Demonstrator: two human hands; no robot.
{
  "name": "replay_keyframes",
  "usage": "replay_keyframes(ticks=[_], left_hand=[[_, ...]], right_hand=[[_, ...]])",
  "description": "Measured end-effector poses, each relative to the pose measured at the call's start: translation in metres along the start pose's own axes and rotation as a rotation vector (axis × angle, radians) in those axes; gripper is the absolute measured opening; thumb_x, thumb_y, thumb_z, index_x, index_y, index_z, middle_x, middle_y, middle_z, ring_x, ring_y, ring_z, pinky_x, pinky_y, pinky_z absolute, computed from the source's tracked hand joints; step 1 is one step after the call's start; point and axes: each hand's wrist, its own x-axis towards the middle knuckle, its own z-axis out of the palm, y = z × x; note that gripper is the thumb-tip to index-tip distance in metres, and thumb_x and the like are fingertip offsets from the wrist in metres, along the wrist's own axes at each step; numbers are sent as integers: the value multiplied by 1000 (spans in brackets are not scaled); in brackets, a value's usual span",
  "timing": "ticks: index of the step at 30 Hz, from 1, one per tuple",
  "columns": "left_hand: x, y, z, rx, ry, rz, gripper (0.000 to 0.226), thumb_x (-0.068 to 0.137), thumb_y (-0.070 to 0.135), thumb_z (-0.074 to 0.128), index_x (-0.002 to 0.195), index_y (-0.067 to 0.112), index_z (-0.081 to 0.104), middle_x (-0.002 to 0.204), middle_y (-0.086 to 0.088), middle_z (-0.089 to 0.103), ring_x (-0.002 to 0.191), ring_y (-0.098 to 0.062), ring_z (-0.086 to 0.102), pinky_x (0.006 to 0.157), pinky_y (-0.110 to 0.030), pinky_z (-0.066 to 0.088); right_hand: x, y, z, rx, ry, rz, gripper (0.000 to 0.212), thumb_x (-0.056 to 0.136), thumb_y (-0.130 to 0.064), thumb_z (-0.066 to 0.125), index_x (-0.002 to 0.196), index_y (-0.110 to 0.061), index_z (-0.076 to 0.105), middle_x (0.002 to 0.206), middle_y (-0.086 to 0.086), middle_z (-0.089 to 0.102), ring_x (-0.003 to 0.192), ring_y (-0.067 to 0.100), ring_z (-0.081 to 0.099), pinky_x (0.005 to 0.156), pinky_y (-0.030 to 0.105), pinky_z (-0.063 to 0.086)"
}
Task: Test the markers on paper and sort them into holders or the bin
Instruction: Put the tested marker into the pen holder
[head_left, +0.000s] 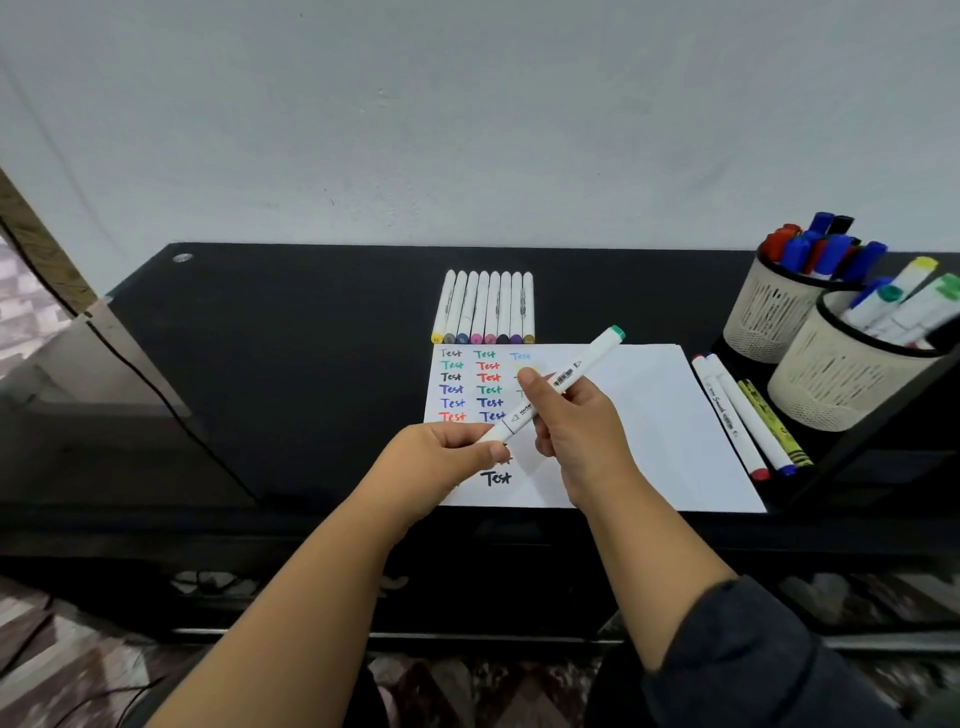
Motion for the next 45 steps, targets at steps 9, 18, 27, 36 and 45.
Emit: replay_keyframes(ticks=[9,18,27,36,45], left_hand=[[3,-3,0,-34,-10,24,10,81,28,71,89,24,76,83,6,74,79,-5,58,79,-25,44],[8,-1,3,-35,-78,16,9,87,22,65,88,17,73,80,5,74,70,1,66,80,-20,49],[10,0,0,-62,-123,-3,15,89,17,61,79,14,71,73,2,73,72,-6,67,81,-23,49],[10,1,-1,-3,-105,46,16,90,19,60,78,15,71,69,6,71,64,0,65,66,-14,48],[9,1,-2,123,-25,33,15,90,25,61,78,24,71,72,12,71,73,-5,64,72,-21,48]], right_hand=[[1,0,0,7,-15,47,18,91,-20,61,74,-16,55,47,-7,55,34,5,36,37,17,31],[2,3,1,-21,-1,14,27,94,-13,54,67,-17,50,43,-11,53,34,5,35,37,16,32],[2,4,3,16,-4,-53,36,93,-7,53,60,-17,43,39,-12,48,34,5,34,37,16,30],[4,5,6,77,11,-17,36,93,-6,50,60,-16,41,41,-11,50,33,4,31,36,15,26],[11,10,9,79,104,18,32,91,-8,51,62,-17,43,45,-7,49,33,4,31,34,16,25]])
